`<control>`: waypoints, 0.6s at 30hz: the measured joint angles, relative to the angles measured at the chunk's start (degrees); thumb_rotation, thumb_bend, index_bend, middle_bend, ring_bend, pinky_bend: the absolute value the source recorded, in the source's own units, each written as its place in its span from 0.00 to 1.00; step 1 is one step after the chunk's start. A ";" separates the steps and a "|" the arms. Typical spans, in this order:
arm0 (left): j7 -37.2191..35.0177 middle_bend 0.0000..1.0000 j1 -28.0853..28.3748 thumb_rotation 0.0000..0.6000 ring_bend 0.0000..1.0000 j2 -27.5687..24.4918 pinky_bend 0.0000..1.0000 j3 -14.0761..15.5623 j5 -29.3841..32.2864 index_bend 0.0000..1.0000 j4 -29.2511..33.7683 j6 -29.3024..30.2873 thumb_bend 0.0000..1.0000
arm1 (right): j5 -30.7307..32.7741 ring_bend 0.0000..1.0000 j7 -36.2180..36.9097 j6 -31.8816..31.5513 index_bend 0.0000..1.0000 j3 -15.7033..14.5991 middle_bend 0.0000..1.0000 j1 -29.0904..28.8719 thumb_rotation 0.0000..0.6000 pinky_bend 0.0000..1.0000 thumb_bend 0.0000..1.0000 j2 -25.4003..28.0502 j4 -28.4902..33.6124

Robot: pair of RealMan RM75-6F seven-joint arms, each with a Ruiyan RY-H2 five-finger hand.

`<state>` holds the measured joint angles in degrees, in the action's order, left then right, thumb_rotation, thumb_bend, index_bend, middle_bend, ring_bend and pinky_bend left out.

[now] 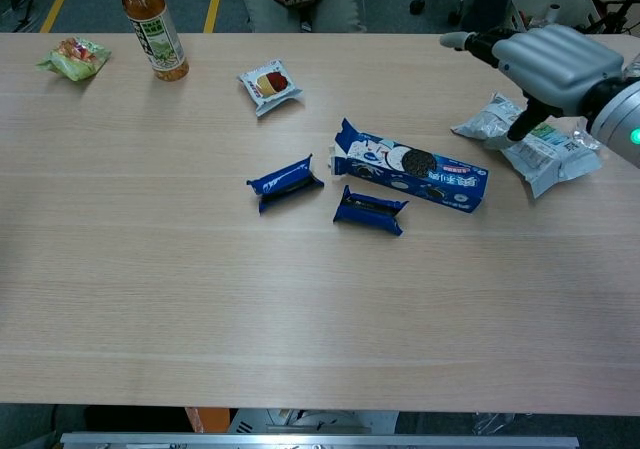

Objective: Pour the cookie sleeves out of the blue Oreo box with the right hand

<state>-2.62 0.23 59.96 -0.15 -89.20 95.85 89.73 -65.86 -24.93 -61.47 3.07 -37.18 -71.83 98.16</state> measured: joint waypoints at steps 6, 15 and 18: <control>-1.34 0.11 0.44 1.00 0.12 0.16 0.06 -0.46 0.54 0.13 -1.09 -0.60 0.20 | -0.96 0.13 2.94 -6.94 0.02 -1.16 0.15 6.19 1.00 0.32 0.02 4.92 2.85; 0.90 0.11 1.31 1.00 0.12 0.63 0.06 -0.96 -0.92 0.13 -0.65 -0.31 0.20 | -5.37 0.13 7.63 -19.48 0.09 -3.03 0.21 16.45 1.00 0.32 0.03 6.84 1.87; 1.79 0.11 1.46 1.00 0.12 0.86 0.06 -0.80 -2.06 0.13 -0.10 0.02 0.20 | -6.99 0.13 10.21 -22.70 0.09 -3.94 0.21 20.08 1.00 0.32 0.03 6.97 1.24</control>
<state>-0.83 1.70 60.82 -0.95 -91.26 95.75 89.74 -72.84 -14.72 -84.17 -0.87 -17.10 -64.86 99.40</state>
